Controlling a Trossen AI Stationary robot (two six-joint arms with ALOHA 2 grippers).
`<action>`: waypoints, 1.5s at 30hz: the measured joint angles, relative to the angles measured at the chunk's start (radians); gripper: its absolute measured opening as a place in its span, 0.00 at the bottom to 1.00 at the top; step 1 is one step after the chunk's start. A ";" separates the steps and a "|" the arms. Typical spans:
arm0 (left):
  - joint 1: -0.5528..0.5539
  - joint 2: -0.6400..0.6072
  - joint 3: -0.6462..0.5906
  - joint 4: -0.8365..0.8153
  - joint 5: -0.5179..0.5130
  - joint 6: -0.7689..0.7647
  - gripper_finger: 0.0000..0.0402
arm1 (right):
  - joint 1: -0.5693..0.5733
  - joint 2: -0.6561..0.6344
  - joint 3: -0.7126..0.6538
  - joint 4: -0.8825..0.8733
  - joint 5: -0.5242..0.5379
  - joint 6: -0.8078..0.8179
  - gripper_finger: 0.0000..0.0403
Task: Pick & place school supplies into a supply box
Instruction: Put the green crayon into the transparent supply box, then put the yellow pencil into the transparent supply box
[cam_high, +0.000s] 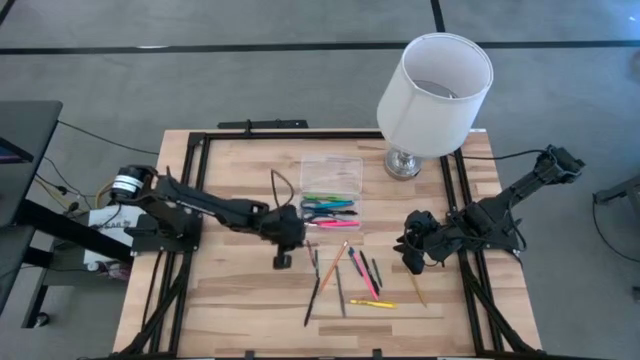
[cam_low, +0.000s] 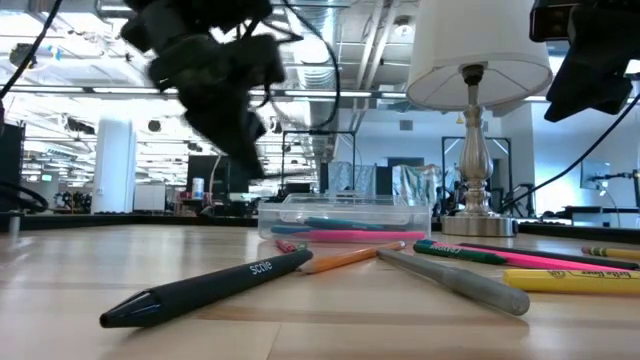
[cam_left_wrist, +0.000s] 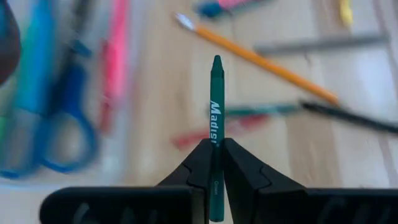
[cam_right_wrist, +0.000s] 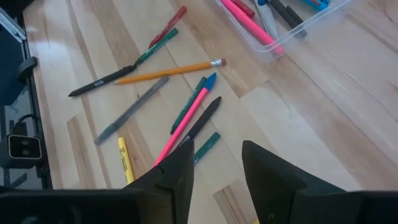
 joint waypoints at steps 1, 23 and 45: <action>0.018 -0.001 0.013 0.002 -0.016 0.015 0.05 | 0.000 0.000 0.000 0.000 0.002 0.001 0.31; 0.347 0.128 0.046 0.156 0.057 0.201 0.06 | 0.000 0.001 0.001 0.033 0.055 0.080 0.31; 0.343 0.108 0.047 0.157 0.199 0.130 0.25 | 0.138 0.216 0.001 -0.080 -0.082 0.726 0.31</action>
